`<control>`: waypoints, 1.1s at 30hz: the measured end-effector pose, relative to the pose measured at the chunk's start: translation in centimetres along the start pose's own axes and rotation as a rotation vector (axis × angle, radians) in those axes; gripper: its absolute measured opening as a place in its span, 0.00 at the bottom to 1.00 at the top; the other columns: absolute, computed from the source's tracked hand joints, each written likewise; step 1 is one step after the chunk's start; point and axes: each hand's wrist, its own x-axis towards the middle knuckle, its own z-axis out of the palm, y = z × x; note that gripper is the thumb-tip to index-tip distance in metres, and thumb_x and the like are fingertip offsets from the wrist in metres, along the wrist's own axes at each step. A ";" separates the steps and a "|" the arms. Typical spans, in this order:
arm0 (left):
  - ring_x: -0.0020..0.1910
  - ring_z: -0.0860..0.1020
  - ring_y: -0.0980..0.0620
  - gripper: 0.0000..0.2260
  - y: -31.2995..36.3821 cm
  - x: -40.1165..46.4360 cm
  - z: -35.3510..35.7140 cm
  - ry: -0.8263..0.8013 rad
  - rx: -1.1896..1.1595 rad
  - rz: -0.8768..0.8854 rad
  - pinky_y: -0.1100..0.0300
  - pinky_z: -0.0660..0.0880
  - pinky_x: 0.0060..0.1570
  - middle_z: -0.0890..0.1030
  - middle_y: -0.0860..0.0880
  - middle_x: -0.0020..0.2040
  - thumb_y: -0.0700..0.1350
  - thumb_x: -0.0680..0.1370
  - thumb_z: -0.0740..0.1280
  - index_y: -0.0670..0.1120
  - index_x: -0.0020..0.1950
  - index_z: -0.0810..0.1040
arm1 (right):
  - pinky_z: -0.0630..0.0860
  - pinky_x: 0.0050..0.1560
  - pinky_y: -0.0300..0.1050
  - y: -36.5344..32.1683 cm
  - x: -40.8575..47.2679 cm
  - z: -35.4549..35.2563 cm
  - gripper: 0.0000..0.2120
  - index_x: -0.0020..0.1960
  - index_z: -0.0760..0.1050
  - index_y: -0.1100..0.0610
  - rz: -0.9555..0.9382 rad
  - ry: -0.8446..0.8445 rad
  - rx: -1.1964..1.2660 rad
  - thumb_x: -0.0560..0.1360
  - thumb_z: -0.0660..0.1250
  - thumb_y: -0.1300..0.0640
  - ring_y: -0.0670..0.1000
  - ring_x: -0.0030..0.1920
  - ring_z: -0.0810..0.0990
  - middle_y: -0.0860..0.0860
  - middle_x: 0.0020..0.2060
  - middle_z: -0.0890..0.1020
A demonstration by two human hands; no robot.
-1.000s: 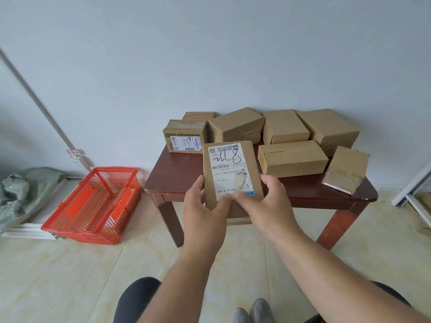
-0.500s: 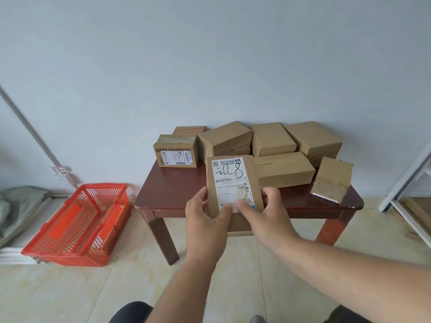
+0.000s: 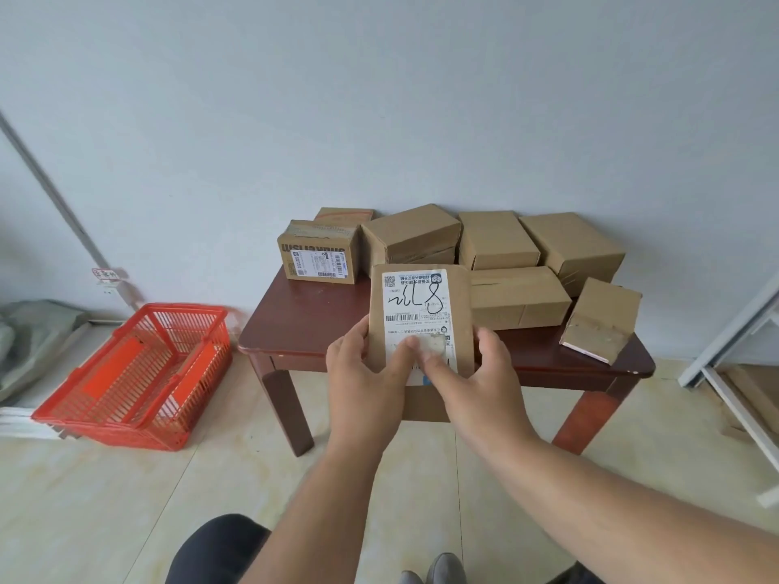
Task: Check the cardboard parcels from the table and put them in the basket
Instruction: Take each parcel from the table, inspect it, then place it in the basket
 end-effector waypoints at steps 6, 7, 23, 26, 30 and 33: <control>0.53 0.82 0.68 0.16 0.0 -1.1 -0.5 -0.028 -0.077 -0.033 0.72 0.77 0.46 0.85 0.64 0.55 0.48 0.80 0.75 0.60 0.66 0.77 | 0.83 0.55 0.46 0.7 -0.3 0.0 0.29 0.64 0.76 0.43 0.034 -0.004 0.051 0.68 0.80 0.35 0.43 0.57 0.84 0.45 0.60 0.82; 0.53 0.82 0.67 0.17 0.1 -1.3 -0.5 -0.028 -0.085 -0.036 0.72 0.78 0.46 0.85 0.63 0.55 0.48 0.80 0.75 0.59 0.67 0.78 | 0.83 0.53 0.44 0.7 -0.3 0.1 0.28 0.63 0.76 0.44 0.040 0.000 0.055 0.69 0.80 0.36 0.43 0.56 0.84 0.46 0.60 0.83; 0.59 0.78 0.63 0.15 0.4 -1.5 -0.8 -0.016 -0.037 0.001 0.68 0.80 0.46 0.79 0.59 0.61 0.56 0.78 0.75 0.64 0.63 0.77 | 0.86 0.48 0.52 0.9 -0.9 0.4 0.21 0.54 0.73 0.41 0.011 0.040 0.047 0.70 0.74 0.30 0.46 0.52 0.85 0.46 0.56 0.82; 0.57 0.77 0.64 0.11 0.9 -1.9 -0.9 -0.011 -0.019 0.021 0.75 0.75 0.42 0.75 0.61 0.57 0.55 0.79 0.73 0.66 0.58 0.76 | 0.85 0.48 0.53 1.0 -1.0 0.4 0.24 0.53 0.73 0.41 0.000 0.047 0.034 0.67 0.74 0.27 0.47 0.53 0.85 0.46 0.55 0.82; 0.56 0.73 0.72 0.15 0.4 -2.7 -0.8 0.022 0.019 0.031 0.77 0.74 0.41 0.73 0.63 0.57 0.56 0.79 0.73 0.62 0.64 0.76 | 0.85 0.47 0.51 0.3 -0.9 0.2 0.22 0.52 0.72 0.45 0.061 0.050 0.039 0.71 0.76 0.33 0.46 0.51 0.85 0.48 0.54 0.83; 0.59 0.74 0.67 0.18 0.3 -3.0 -0.8 0.028 0.057 0.005 0.71 0.79 0.41 0.72 0.65 0.58 0.58 0.78 0.74 0.62 0.66 0.74 | 0.85 0.43 0.47 -0.2 -0.9 0.0 0.24 0.53 0.72 0.48 0.111 0.035 0.041 0.71 0.74 0.32 0.45 0.47 0.86 0.45 0.51 0.84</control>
